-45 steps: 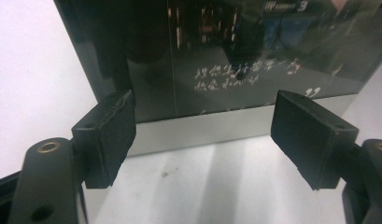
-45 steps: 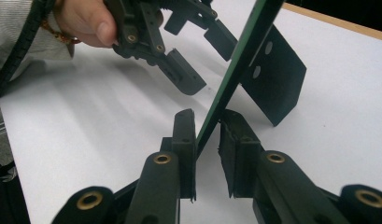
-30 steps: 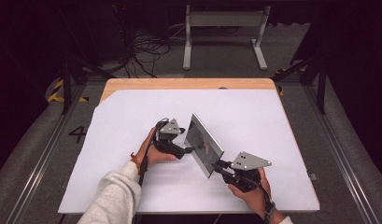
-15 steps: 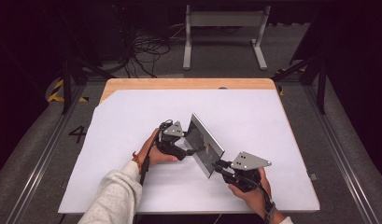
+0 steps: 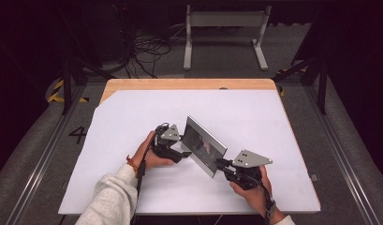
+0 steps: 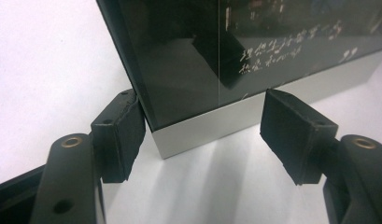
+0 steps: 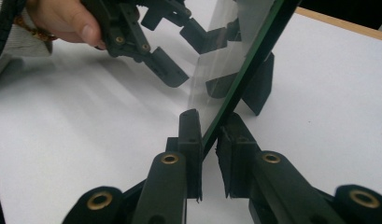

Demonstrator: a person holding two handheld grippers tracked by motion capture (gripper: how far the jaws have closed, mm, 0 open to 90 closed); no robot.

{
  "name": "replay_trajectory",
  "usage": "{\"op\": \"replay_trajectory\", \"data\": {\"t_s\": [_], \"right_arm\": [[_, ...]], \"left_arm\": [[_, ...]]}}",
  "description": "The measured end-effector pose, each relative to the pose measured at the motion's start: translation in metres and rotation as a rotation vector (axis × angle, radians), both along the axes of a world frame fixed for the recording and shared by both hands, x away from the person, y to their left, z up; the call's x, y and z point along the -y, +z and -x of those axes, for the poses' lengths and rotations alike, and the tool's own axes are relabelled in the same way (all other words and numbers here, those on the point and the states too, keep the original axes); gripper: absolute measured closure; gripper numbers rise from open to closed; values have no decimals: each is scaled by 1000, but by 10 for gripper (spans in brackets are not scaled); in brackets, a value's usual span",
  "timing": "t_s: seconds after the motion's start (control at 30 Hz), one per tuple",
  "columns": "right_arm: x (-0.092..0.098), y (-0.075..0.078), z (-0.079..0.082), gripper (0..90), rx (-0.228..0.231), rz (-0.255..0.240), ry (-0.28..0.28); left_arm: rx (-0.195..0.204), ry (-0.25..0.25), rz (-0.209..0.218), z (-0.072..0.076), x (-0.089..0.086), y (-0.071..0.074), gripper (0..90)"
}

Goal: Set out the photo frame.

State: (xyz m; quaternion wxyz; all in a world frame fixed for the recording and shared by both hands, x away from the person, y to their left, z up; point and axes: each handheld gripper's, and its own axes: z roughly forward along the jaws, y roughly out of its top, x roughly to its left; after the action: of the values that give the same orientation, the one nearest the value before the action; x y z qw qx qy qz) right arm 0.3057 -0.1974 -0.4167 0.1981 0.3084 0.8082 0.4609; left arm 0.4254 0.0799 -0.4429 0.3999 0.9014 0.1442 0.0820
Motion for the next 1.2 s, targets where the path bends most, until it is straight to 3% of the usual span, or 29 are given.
{"op": "replay_trajectory", "data": {"t_s": [0.43, 0.5, 0.63, 0.83, 1.0, 1.2], "right_arm": [[4, -1, -2, 754, 10, 9, -30], [7, 0, 0, 746, 9, 7, -32], [14, 3, 4, 776, 15, -3, -34], [14, 3, 6, 801, 15, -7, -30], [13, 3, 6, 808, 17, -6, -32], [11, 1, 4, 812, 17, -4, -28]], "left_arm": [[-17, -10, 2, 11, -11, 1, 335], [-32, -8, 28, 10, -12, 0, 328], [-7, 0, 86, 11, -11, 4, 287], [14, 18, 134, 10, -4, 7, 273], [14, 15, 131, 8, 0, 6, 264], [14, 20, 112, 9, -4, 7, 337]]}}
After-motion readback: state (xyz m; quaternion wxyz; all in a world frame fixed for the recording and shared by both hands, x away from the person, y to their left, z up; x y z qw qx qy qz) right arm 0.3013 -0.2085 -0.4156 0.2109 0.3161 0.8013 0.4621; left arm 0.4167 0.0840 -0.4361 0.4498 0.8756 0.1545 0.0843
